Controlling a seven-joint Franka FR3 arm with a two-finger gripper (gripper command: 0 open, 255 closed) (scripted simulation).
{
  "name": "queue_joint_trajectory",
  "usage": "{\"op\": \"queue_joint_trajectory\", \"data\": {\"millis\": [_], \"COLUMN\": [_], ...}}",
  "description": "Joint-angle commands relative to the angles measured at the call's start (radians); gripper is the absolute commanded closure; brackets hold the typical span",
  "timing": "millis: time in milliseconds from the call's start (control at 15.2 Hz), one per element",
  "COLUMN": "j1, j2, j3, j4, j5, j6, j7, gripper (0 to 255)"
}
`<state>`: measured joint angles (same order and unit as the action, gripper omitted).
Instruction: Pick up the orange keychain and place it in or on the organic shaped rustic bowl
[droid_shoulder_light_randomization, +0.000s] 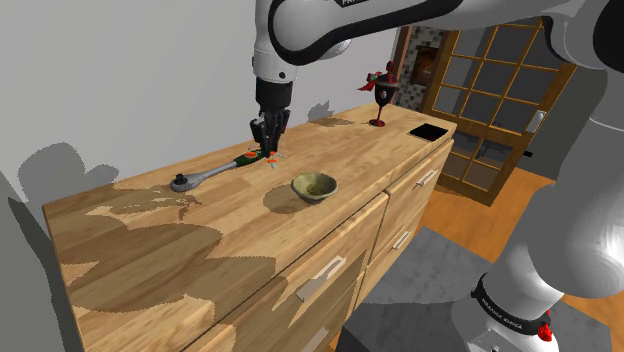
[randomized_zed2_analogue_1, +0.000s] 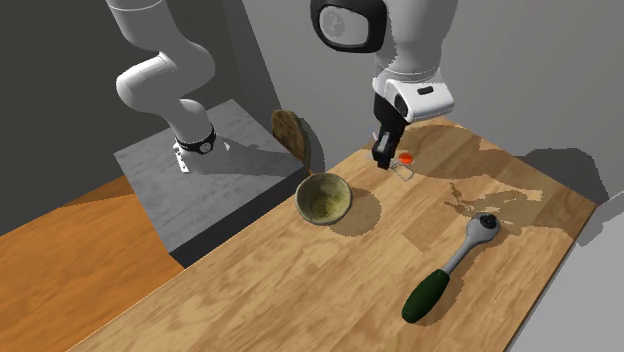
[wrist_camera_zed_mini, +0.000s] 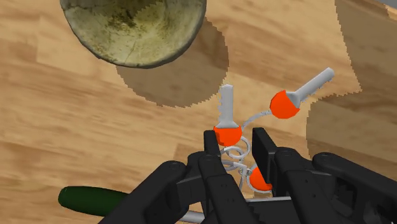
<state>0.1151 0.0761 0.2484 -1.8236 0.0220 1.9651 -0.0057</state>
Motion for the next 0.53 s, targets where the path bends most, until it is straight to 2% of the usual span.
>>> {"op": "queue_joint_trajectory", "data": {"millis": [0, 462], "j1": [0.0, -0.063], "j2": [-0.003, -0.221], "j3": [0.0, -0.067], "j4": [0.028, -0.21], "j5": [0.0, 0.057], "j6": [-0.031, -0.013], "j7": [0.001, -0.149], "gripper": [255, 255]}}
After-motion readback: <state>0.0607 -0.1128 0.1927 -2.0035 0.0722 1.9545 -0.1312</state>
